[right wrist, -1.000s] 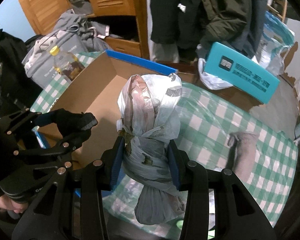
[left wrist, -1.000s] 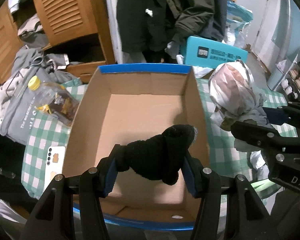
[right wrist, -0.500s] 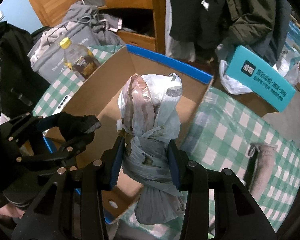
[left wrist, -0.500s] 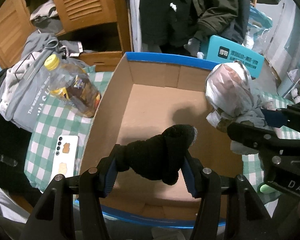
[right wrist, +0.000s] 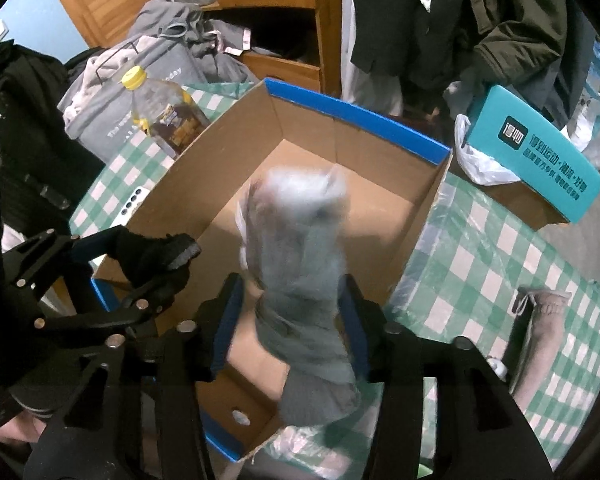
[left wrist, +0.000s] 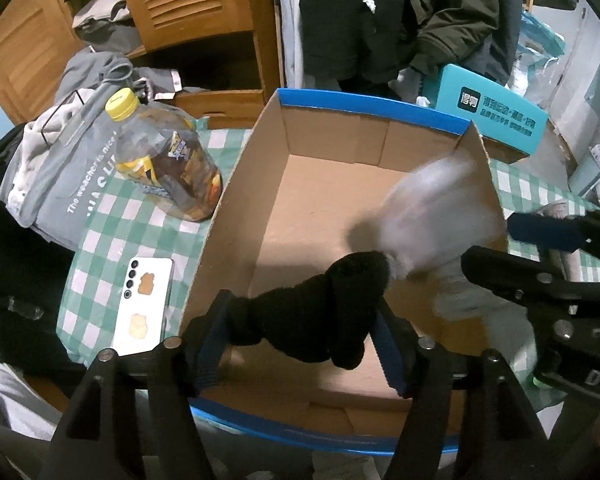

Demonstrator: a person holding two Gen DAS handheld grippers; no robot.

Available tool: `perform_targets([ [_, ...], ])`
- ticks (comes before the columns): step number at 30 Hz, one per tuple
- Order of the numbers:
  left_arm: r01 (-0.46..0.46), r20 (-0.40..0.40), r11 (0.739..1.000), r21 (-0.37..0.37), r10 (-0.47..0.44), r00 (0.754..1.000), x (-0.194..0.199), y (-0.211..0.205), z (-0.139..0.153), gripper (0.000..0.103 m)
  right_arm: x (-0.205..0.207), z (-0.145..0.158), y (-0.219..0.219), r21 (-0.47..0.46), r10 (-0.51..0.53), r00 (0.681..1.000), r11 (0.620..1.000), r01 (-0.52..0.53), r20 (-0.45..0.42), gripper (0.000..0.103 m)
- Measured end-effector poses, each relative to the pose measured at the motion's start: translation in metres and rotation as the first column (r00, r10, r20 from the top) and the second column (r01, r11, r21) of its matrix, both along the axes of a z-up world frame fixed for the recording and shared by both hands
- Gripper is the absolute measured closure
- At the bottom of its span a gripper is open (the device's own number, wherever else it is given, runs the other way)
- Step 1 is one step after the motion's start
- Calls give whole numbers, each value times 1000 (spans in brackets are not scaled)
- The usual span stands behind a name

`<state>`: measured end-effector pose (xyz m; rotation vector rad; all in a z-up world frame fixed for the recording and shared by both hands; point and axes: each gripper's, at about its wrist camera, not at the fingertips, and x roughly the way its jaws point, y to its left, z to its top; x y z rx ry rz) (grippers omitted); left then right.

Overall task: Organize soft objects
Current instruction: 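Open the right gripper to drop the bundle into the box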

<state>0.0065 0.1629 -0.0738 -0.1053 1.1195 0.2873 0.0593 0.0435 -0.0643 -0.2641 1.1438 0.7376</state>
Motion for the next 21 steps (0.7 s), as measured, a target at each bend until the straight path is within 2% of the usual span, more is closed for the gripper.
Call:
perform_targets([
  [1,-3,-3,1000,2,3,1000,0,0,0,30,1,1,-1,3,-7,1000,1000,7,4,35],
  [3,-5,-1,1000,2,5,1000,0,1,0,24,2,3,-3,7,-15,1000,1000,14,11,32],
  [9,2,6,1000,2,-2,1000,-1,-2,5,20,6,7,-11,10,-37,999,999,37,20,32],
  [21,26,14,1000,-10,-26,1000,1,-13,9,20,6,13,-26,11,-66,997,998,66,28,32],
])
